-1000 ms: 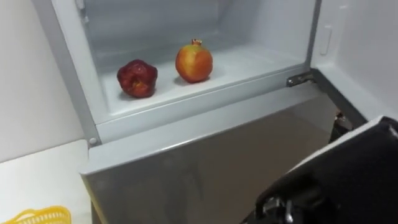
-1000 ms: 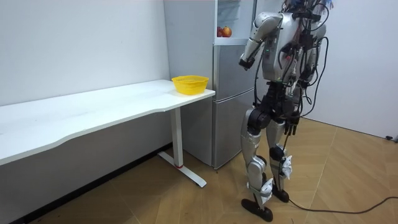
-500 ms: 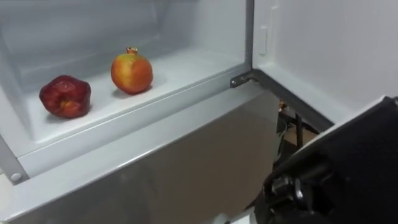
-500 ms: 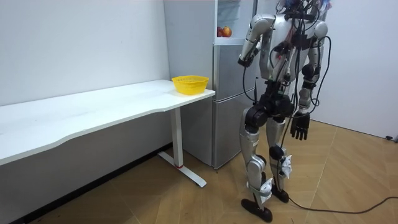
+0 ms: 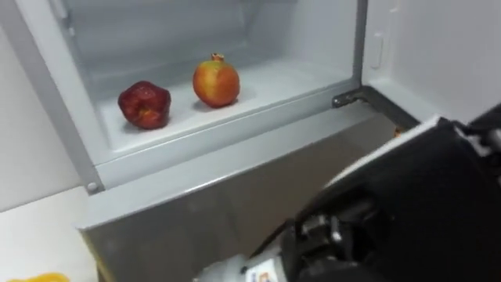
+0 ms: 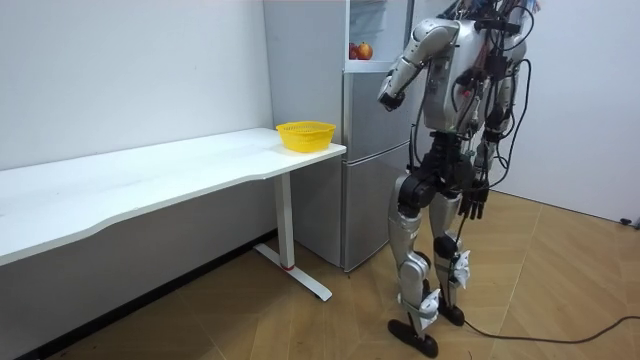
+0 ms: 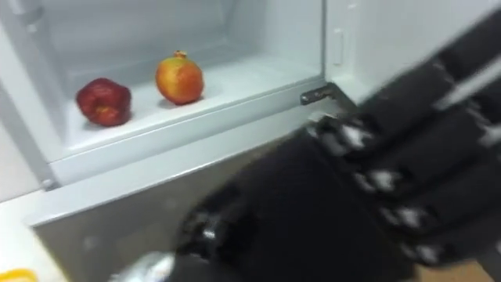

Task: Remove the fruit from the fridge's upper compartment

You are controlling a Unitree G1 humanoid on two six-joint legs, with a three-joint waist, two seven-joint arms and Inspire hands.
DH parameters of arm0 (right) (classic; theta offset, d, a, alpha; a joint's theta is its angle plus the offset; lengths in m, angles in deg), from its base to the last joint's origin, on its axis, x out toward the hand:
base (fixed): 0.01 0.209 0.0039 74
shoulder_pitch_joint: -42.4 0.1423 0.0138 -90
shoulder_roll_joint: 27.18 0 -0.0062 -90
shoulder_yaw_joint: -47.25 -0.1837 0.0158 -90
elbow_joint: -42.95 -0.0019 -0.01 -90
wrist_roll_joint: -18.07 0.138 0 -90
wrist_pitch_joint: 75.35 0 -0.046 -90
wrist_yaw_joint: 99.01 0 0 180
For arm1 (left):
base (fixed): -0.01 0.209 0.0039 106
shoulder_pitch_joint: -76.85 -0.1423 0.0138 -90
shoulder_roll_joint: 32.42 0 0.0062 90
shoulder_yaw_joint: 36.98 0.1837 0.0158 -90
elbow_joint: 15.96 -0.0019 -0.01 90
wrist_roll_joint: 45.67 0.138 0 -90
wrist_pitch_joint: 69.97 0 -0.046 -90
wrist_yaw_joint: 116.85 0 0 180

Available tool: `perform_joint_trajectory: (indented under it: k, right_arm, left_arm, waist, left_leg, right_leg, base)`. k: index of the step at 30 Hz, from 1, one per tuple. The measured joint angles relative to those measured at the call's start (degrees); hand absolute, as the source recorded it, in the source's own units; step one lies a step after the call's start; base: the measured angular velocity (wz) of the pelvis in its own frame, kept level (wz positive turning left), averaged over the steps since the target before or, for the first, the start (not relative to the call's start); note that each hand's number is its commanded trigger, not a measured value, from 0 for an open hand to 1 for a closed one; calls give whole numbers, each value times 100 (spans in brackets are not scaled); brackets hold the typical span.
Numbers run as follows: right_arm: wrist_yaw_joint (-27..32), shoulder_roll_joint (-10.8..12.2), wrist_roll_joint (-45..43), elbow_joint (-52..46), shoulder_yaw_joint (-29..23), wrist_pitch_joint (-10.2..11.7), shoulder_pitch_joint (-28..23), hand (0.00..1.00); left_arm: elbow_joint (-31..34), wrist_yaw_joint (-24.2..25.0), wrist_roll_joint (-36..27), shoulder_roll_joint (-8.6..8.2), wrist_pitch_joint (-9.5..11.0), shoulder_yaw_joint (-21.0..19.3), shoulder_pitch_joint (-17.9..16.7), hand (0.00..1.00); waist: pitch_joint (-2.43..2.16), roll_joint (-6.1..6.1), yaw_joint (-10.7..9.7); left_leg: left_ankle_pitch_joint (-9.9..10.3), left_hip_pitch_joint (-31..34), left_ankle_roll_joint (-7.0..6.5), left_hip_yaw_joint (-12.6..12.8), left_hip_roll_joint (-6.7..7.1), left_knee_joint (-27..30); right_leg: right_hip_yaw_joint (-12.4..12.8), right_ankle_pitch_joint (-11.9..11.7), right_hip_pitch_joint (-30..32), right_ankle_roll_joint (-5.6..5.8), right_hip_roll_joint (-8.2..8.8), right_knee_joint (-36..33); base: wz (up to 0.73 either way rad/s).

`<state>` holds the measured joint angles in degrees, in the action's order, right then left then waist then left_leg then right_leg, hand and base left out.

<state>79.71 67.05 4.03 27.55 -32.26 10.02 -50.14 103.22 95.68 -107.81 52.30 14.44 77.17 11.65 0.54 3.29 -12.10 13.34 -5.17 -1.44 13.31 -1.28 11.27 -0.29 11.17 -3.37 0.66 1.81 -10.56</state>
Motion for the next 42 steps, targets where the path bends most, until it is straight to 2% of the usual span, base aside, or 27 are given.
perform_joint_trajectory:
  k: [1,3,4,6,8,10,12,13,14,16,19,22,24,25,26,28,30,31,33,34,36,37,39,40,42]
  right_arm:
    - [-1,11,-13,35,-57,3,-2,0]
    - [4,37,-80,47,-148,5,-108,0]
    - [4,37,-88,46,-179,5,-145,0]
    - [7,42,-133,43,-401,-4,-202,0]
    - [46,40,-163,40,-571,16,-230,0]
    - [118,46,-283,5,-633,16,-311,0]
    - [223,95,-363,-167,-789,20,-441,0]
    - [255,106,-385,-164,-791,19,-448,0]
    - [318,119,-416,-165,-796,15,-502,0]
    - [507,142,-460,-179,-917,23,-532,0]
    - [707,179,-490,-173,-1019,75,-554,0]
    - [753,190,-434,-178,-1202,157,-714,0]
    - [755,209,-425,-180,-1334,151,-808,0]
    - [750,220,-420,-179,-1393,150,-833,0]
    - [742,227,-418,-175,-1418,142,-891,0]
    - [733,227,-418,-195,-1426,96,-927,0]
    - [725,216,-426,-233,-1426,66,-882,0]
    - [725,212,-426,-267,-1427,66,-880,0]
    - [742,201,-341,-331,-1451,84,-875,0]
    - [743,195,-256,-337,-1451,85,-866,0]
    - [732,189,29,-327,-1458,83,-855,0]
    - [726,189,63,-329,-1459,80,-854,0]
    - [654,181,57,-335,-1583,87,-782,0]
    - [627,177,60,-335,-1619,93,-765,0]
    - [542,124,117,-332,-1640,102,-736,0]
  left_arm:
    - [111,-32,57,81,33,-114,-112,0]
    - [542,-66,260,305,79,-669,-707,0]
    - [593,-86,293,349,93,-790,-822,0]
    - [649,-218,478,524,90,-1394,-1108,0]
    - [702,-393,616,572,102,-1935,-1238,0]
    - [733,-575,688,565,179,-2369,-1351,0]
    - [800,-856,1185,478,242,-2956,-1607,0]
    - [802,-948,1318,465,256,-3067,-1644,0]
    - [804,-1165,1547,444,276,-3255,-1675,0]
    - [808,-1568,2058,413,359,-3650,-1739,0]
    - [807,-2102,2610,376,485,-4146,-1861,0]
    - [805,-2819,3483,374,736,-4620,-2221,0]
    - [778,-3308,3965,348,788,-5056,-2756,0]
    - [759,-3417,4074,332,788,-5156,-2907,0]
    - [570,-3626,4302,322,841,-5233,-3170,0]
    - [160,-3930,4649,316,819,-5289,-3543,0]
    - [-603,-4320,4939,265,773,-5320,-3951,0]
    - [-783,-4389,4937,209,745,-5330,-4044,0]
    - [-1583,-4688,4936,-86,751,-5301,-4359,0]
    - [-1838,-4771,4932,-121,751,-5267,-4419,0]
    - [-2812,-5050,4931,-131,714,-5056,-4599,0]
    - [-3059,-5094,4930,-131,715,-5018,-4598,0]
    - [-4097,-5266,4935,-132,719,-4869,-4597,0]
    - [-4316,-5292,4935,-138,715,-4813,-4599,0]
    - [-5225,-5301,4898,-153,725,-4493,-4610,0]
  waist:
    - [-1,1,85]
    - [2,-8,306]
    - [0,-13,362]
    - [-7,-30,675]
    - [-14,-37,846]
    - [-22,-40,1038]
    - [-74,-68,1255]
    - [-77,-72,1303]
    - [-90,-56,1378]
    - [-90,-69,1531]
    - [-93,-52,1657]
    - [-117,-32,1720]
    - [-113,-29,1801]
    - [-112,-21,1816]
    - [-83,-29,1833]
    - [-87,-24,1882]
    - [-80,-10,1884]
    - [-81,-6,1889]
    - [-80,-13,1842]
    - [-79,-12,1842]
    - [-62,-34,1841]
    - [-59,-53,1844]
    - [-46,-105,1822]
    - [-44,-107,1814]
    - [-27,-151,1817]
  left_leg:
    - [-1,1,1,-18,5,1]
    - [-4,13,6,-127,20,4]
    - [-4,19,7,-153,20,9]
    - [-14,62,16,-255,18,11]
    - [-16,75,21,-271,19,15]
    - [-20,53,26,-332,21,14]
    - [-24,15,34,-418,27,12]
    - [-25,6,36,-441,25,14]
    - [-30,10,45,-531,29,14]
    - [-38,46,57,-631,32,22]
    - [-42,53,64,-757,47,46]
    - [-52,34,65,-920,99,51]
    - [-53,14,63,-976,120,55]
    - [-53,3,62,-997,127,56]
    - [-55,-15,58,-1067,146,55]
    - [-56,-36,47,-1116,193,55]
    - [-54,9,42,-1164,207,57]
    - [-54,19,42,-1172,208,69]
    - [-54,29,43,-1192,208,97]
    - [-55,25,43,-1195,209,93]
    - [-56,41,44,-1223,212,92]
    - [-56,45,44,-1237,216,93]
    - [-56,52,44,-1242,216,121]
    - [-56,52,44,-1241,216,115]
    - [-55,48,43,-1239,222,66]
  right_leg:
    - [-18,0,-9,0,1,-7]
    - [-156,-3,-56,-6,12,1]
    - [-171,-2,-61,-7,12,1]
    - [-273,3,-99,-14,25,-7]
    - [-315,3,-92,-15,24,-2]
    - [-400,3,-163,-15,27,23]
    - [-503,4,-171,-15,16,14]
    - [-517,4,-185,-15,12,11]
    - [-632,4,-220,-14,15,14]
    - [-755,4,-247,-14,21,8]
    - [-839,4,-338,-14,23,29]
    - [-966,6,-459,-11,52,95]
    - [-1025,10,-500,-4,71,97]
    - [-1060,12,-519,-1,76,103]
    - [-1097,23,-577,16,92,103]
    - [-1084,95,-576,10,126,80]
    - [-1093,117,-570,-16,131,90]
    - [-1099,122,-572,-23,131,89]
    - [-1111,126,-577,-28,129,86]
    - [-1116,126,-582,-29,129,81]
    - [-1148,127,-584,-31,130,92]
    - [-1157,127,-585,-31,131,91]
    - [-1176,127,-579,-30,133,96]
    - [-1169,127,-576,-30,133,101]
    - [-1156,127,-582,-30,134,109]
  base:
    - [12]
    - [21]
    - [25]
    - [20]
    - [10]
    - [16]
    - [14]
    - [17]
    - [33]
    - [31]
    - [17]
    - [28]
    - [11]
    - [15]
    - [22]
    - [14]
    - [4]
    - [9]
    - [4]
    - [0]
    - [7]
    - [6]
    - [2]
    - [0]
    - [0]
